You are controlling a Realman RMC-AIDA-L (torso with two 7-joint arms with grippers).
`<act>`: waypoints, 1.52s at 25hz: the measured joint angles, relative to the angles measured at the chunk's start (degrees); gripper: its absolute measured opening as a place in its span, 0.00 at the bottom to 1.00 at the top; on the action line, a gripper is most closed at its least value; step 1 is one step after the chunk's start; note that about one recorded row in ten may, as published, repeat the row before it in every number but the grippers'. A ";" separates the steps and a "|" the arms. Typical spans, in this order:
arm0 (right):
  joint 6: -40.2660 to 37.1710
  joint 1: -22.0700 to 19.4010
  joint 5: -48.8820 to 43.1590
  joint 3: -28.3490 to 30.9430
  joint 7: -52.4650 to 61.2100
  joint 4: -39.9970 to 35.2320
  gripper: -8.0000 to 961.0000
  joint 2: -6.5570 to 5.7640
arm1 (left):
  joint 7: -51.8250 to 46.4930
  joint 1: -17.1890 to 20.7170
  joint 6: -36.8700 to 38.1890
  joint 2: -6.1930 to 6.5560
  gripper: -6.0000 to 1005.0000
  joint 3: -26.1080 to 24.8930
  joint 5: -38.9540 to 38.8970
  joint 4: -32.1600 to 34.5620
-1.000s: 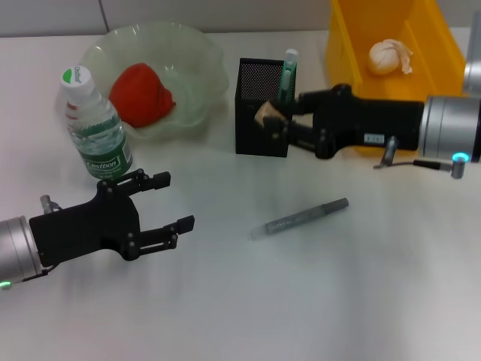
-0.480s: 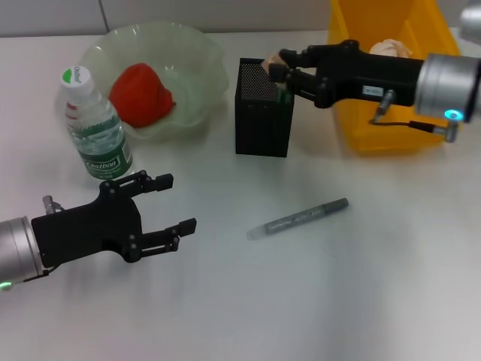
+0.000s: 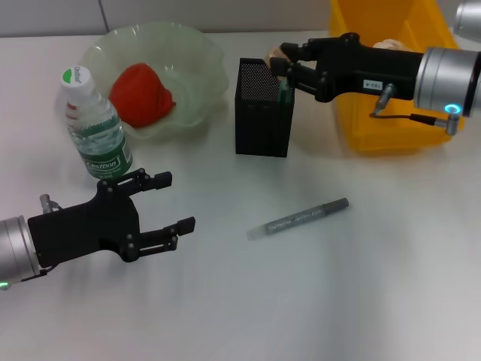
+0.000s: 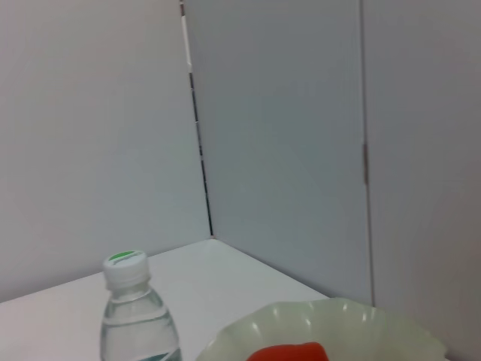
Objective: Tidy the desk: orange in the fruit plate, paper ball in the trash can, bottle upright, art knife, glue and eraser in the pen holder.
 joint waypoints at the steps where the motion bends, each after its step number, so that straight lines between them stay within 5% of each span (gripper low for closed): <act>1: 0.04 -0.12 0.00 0.13 -0.01 -0.16 0.28 -0.06 | -0.20 0.00 0.14 0.00 0.80 -0.01 -0.04 -0.14; 34: 7.16 4.16 -0.49 -0.29 -1.90 6.10 0.30 0.32 | -0.68 0.52 1.43 -0.08 0.80 -0.20 -1.55 -0.87; 38: 6.51 3.23 0.27 0.12 -1.88 4.98 0.45 0.36 | -0.69 0.54 1.43 -0.08 0.80 -0.17 -1.54 -0.87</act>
